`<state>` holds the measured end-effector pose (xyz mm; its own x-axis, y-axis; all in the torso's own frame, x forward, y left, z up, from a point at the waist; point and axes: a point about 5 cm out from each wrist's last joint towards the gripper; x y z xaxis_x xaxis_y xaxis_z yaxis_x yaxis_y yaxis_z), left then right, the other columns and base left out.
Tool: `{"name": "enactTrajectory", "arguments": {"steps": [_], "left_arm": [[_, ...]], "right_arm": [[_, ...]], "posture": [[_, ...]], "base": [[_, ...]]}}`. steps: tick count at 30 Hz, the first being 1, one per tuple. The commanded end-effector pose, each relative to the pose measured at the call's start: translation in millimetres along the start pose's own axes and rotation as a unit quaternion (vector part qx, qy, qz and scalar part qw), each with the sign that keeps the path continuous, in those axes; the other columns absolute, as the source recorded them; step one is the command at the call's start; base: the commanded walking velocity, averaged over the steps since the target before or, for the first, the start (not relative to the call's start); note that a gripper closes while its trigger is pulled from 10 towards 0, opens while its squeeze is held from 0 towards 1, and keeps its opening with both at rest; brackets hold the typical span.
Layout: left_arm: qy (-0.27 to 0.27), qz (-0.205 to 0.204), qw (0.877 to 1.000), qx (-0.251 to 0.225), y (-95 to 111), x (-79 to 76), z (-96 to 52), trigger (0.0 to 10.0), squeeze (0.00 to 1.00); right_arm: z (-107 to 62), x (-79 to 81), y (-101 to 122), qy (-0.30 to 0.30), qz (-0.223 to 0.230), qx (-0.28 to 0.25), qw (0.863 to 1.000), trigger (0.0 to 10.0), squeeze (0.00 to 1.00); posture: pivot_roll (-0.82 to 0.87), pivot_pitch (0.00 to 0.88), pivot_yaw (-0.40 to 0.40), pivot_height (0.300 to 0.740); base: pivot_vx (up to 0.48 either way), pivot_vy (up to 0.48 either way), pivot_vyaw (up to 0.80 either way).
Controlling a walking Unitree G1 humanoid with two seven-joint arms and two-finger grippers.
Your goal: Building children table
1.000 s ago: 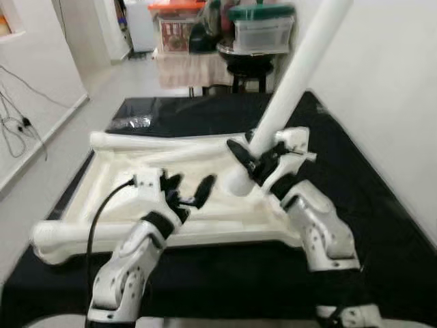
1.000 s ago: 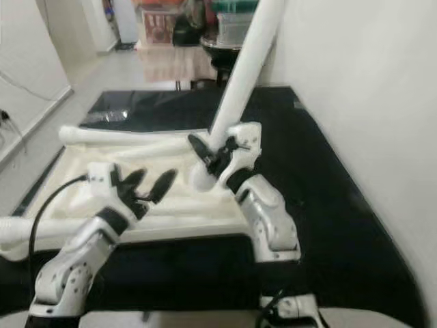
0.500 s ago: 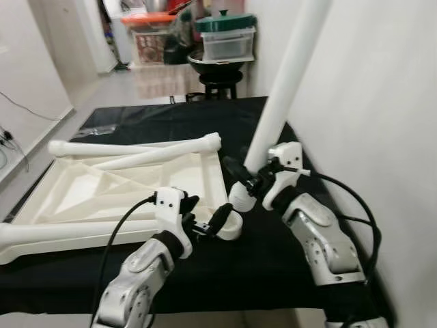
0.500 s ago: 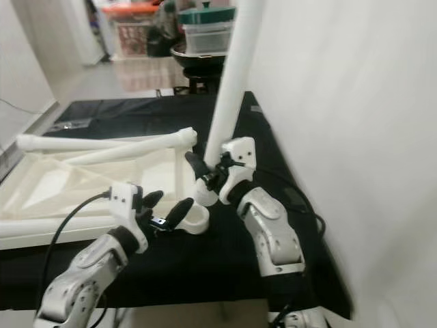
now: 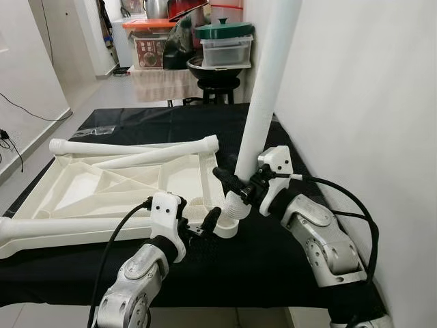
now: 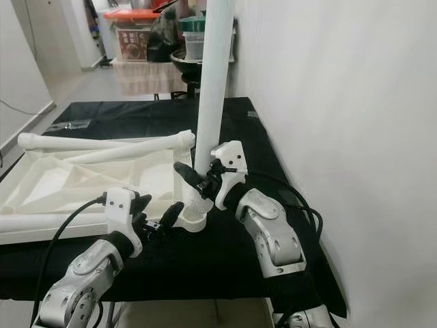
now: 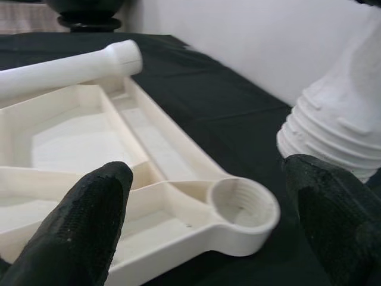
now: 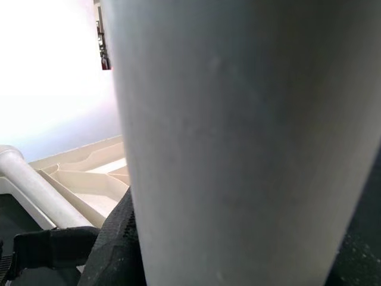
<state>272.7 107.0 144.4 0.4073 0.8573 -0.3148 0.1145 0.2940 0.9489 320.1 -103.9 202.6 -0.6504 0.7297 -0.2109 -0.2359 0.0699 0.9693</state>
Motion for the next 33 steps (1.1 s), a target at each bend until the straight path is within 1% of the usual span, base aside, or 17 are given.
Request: {"name": "enactTrajectory", "arguments": {"steps": [1, 3, 6, 12, 14, 15, 16, 17, 19, 22, 23, 24, 26, 28, 29, 30, 33], "left_arm": [[0.009, 0.005, 1.000, 0.001, -0.6, 2.2, -2.7, 10.0, 0.00], [0.012, 0.012, 1.000, 0.010, -2.0, 2.3, -3.0, 10.0, 0.00], [0.010, 0.020, 1.000, 0.000, 0.4, 1.0, -3.6, 10.0, 0.00], [0.006, 0.040, 0.999, 0.000, 2.3, -1.2, -6.2, 10.0, 0.00], [0.004, 0.046, 0.999, 0.000, 2.5, -1.9, -7.2, 10.0, 0.00], [-0.003, 0.051, 0.999, -0.001, 2.9, -3.9, -9.2, 10.0, 0.00], [-0.019, 0.048, 0.999, -0.002, 3.0, -7.6, -11.8, 0.0, 0.00], [-0.019, 0.048, 0.999, -0.002, 3.0, -7.6, -11.8, 0.0, 0.00], [-0.037, 0.051, 0.998, 0.000, 3.1, -12.7, -16.2, 0.0, 0.00], [-0.040, 0.053, 0.998, 0.002, 3.1, -13.9, -17.5, 0.0, 0.00], [-0.045, 0.059, 0.997, 0.005, 2.9, -16.0, -19.7, 0.0, 0.00], [-0.045, 0.059, 0.997, 0.005, 2.9, -16.0, -19.7, 0.0, 0.00], [-0.067, 0.073, 0.995, 0.020, 1.7, -21.4, -26.7, 0.0, 0.00], [-0.067, 0.073, 0.995, 0.020, 1.7, -21.4, -26.7, 0.0, 0.00], [-0.076, 0.077, 0.994, 0.026, 1.2, -23.4, -29.7, 0.0, 0.00], [-0.109, 0.088, 0.989, 0.051, -2.2, -29.2, -39.6, 0.0, 0.00], [-0.118, 0.091, 0.987, 0.058, -3.4, -30.9, -42.4, 0.0, 0.00]], "right_arm": [[0.7, 2.4, 3.4, 0.003, 0.003, -0.006, 1.000, 10.0, 0.00], [0.5, 3.4, 3.6, 0.005, 0.003, -0.006, 1.000, 10.0, 0.00], [1.0, 1.3, 4.3, 0.005, 0.004, -0.008, 1.000, 10.0, 0.00], [3.0, -8.0, 10.0, 0.008, 0.005, -0.020, 1.000, 10.0, 0.00], [3.8, -9.4, 12.4, 0.017, 0.008, -0.029, 0.999, 10.0, 0.00], [4.9, -10.4, 16.0, 0.035, 0.012, -0.043, 0.998, 10.0, 0.00], [5.6, -10.2, 17.5, 0.053, 0.015, -0.049, 0.997, 10.0, 0.00], [5.6, -10.2, 17.5, 0.053, 0.015, -0.049, 0.997, 10.0, 0.00], [5.6, -6.9, 18.6, 0.100, 0.013, -0.054, 0.993, 10.0, 0.00], [5.1, -5.4, 18.6, 0.117, 0.011, -0.054, 0.992, 10.0, 0.00], [3.1, -3.3, 18.8, 0.145, 0.010, -0.054, 0.988, 10.0, 0.00], [3.1, -3.3, 18.8, 0.145, 0.010, -0.054, 0.988, 10.0, 0.00], [-3.2, -2.1, 19.7, 0.205, 0.010, -0.052, 0.977, 10.0, 0.00], [-3.2, -2.1, 19.7, 0.205, 0.010, -0.052, 0.977, 10.0, 0.00], [-5.6, -2.2, 20.2, 0.225, 0.008, -0.050, 0.973, 10.0, 0.00], [-9.7, -1.3, 22.2, 0.291, 0.012, -0.044, 0.956, 10.0, 0.00], [-10.4, -1.2, 22.7, 0.309, 0.015, -0.042, 0.950, 10.0, 0.00]], "posture": [[-0.05, 0.000, -0.006, 0.740], [-0.04, 0.000, -0.004, 0.740], [-0.04, 0.000, -0.003, 0.740], [-0.03, 0.001, -0.001, 0.740], [-0.03, 0.008, -0.004, 0.740], [-0.02, 0.018, -0.008, 0.740], [-0.02, 0.026, -0.010, 0.740], [-0.02, 0.026, -0.010, 0.740], [-0.01, 0.040, -0.008, 0.740], [-0.01, 0.040, -0.008, 0.740], [-0.01, 0.055, -0.008, 0.740], [-0.01, 0.055, -0.008, 0.740], [0.01, 0.080, -0.002, 0.740], [0.01, 0.080, -0.002, 0.740], [0.01, 0.083, -0.001, 0.740], [0.03, 0.112, -0.002, 0.740], [0.03, 0.112, -0.002, 0.740]], "base": [[0.000, 0.000, 0.00], [0.000, 0.480, 0.00], [0.000, 0.319, 0.00], [0.000, 0.000, 0.00], [0.000, 0.000, 0.00], [0.000, 0.000, 0.00], [0.000, 0.000, 0.00], [0.000, 0.000, 0.00], [0.000, 0.000, 0.00], [0.000, 0.000, 0.00], [0.000, 0.000, 0.00], [0.000, 0.000, 0.00], [0.000, 0.000, 0.00], [0.000, 0.000, 0.00], [0.000, 0.000, 0.00], [0.000, 0.000, 0.00], [0.000, 0.000, 0.00]]}}
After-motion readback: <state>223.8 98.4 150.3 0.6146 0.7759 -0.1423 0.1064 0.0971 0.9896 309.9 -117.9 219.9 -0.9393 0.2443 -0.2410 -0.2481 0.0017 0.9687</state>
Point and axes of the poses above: a point about 5 cm out from each wrist's last joint towards the gripper, its own z axis pointing out of the wrist towards the gripper, its own y axis along the axis of the wrist's last joint, x = y × z, and after that the axes turned 10 degrees about -z, right-handed
